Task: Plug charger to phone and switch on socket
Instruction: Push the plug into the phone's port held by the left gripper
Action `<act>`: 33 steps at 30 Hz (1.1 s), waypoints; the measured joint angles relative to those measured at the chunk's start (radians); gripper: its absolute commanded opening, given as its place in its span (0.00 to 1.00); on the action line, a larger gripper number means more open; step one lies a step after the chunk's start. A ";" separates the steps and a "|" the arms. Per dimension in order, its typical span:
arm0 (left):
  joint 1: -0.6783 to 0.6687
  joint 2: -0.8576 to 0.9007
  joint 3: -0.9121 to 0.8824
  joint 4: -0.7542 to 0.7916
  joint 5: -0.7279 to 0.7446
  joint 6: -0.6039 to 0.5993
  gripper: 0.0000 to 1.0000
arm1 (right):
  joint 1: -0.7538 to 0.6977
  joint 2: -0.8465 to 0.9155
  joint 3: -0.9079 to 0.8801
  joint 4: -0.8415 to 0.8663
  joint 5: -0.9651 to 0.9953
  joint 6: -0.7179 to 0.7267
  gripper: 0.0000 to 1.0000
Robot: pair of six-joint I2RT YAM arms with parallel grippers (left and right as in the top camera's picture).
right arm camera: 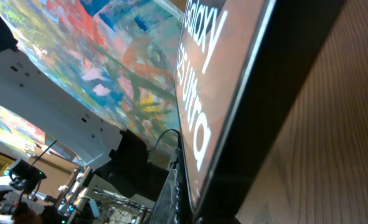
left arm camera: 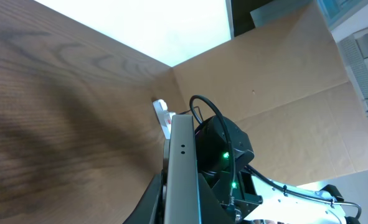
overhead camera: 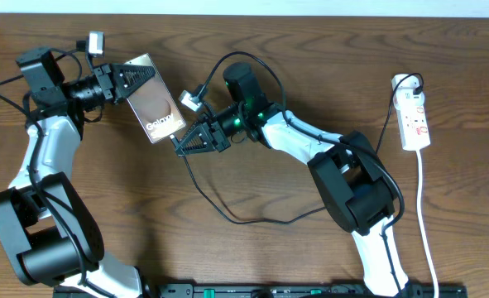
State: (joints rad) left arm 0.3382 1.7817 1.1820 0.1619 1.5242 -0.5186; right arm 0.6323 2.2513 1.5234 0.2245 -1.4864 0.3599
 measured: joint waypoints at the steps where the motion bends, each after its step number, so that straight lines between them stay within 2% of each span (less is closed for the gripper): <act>1: 0.000 0.000 0.000 0.000 0.000 0.000 0.08 | 0.000 0.000 0.000 0.000 0.000 0.001 0.01; 33: 0.000 0.000 0.000 0.000 -0.003 0.000 0.07 | 0.002 0.000 0.000 0.000 0.013 0.016 0.01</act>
State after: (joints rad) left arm 0.3386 1.7817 1.1820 0.1616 1.5208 -0.5186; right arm 0.6346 2.2513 1.5234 0.2241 -1.4731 0.3763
